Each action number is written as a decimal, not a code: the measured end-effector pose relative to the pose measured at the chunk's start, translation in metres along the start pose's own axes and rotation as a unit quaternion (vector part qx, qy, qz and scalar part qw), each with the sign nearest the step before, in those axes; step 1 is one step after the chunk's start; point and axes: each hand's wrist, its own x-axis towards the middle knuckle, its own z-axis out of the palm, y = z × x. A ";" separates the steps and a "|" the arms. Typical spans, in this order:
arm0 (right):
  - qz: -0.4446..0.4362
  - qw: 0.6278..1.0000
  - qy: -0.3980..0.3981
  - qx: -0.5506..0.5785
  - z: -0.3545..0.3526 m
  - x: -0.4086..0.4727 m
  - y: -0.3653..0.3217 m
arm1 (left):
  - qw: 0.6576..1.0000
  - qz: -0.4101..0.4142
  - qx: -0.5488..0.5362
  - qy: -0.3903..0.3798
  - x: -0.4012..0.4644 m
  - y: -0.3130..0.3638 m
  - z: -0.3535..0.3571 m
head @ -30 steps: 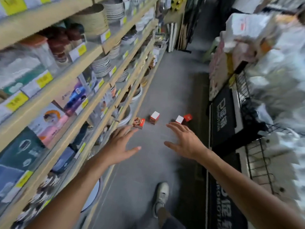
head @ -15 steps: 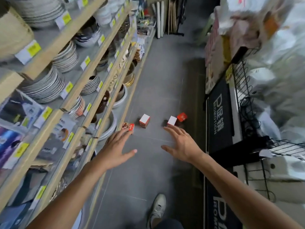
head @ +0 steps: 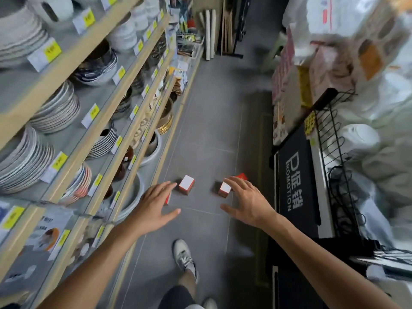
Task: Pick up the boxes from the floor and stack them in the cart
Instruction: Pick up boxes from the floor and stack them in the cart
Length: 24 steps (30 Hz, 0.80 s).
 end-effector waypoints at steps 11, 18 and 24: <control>0.000 0.999 -0.040 -0.024 -0.023 0.157 0.006 | 0.999 -0.028 -0.002 -0.036 0.131 -0.080 -0.034; -0.030 0.996 -0.085 -0.025 -0.007 0.253 0.019 | 0.997 -0.072 -0.010 -0.035 0.171 -0.113 -0.022; -0.027 0.991 -0.131 -0.022 0.026 0.327 0.065 | 0.991 -0.125 -0.015 -0.037 0.219 -0.132 0.005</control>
